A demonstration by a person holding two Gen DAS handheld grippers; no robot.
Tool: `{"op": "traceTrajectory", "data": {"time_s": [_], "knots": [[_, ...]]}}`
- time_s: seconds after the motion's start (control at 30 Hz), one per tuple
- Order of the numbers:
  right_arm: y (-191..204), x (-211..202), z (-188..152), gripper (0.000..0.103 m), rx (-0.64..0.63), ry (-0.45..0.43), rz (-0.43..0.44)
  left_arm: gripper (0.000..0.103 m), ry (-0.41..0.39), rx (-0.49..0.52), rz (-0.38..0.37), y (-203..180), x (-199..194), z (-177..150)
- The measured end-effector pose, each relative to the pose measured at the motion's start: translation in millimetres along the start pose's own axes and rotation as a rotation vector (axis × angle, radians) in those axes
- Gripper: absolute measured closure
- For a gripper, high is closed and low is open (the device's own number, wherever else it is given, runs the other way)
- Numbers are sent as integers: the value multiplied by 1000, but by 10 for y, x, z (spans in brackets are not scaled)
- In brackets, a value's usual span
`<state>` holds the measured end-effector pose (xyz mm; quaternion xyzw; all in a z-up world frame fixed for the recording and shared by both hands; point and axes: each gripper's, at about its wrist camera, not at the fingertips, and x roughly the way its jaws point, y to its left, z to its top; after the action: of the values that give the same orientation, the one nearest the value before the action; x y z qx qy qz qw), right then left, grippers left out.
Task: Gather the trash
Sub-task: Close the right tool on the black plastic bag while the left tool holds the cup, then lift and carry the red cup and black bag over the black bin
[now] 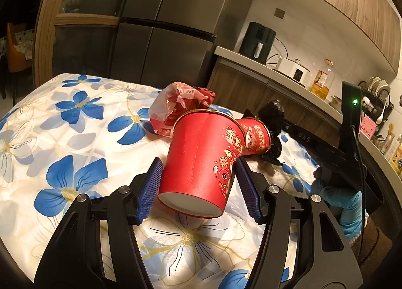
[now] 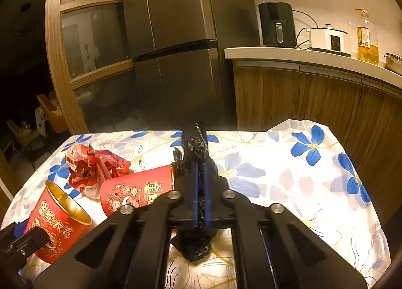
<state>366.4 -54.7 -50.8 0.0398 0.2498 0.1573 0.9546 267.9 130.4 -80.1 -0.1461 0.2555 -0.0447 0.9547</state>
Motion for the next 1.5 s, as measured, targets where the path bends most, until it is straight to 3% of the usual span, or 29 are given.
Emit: {"op": "traceTrajectory", "data": {"time_s": [0.37,0.73,1.5], "knots": [[-297,-479,18,101,98,-62,-32,44,-26,39,-4,-98,-89,9],[-423,-1203,6,101,94,-146,-40,44,-41,57,-14,-350,-314,-72],[-1116,-2459,-152,101,128,-260,-153,44,-81,206,-147,-1808,-608,-105]]}}
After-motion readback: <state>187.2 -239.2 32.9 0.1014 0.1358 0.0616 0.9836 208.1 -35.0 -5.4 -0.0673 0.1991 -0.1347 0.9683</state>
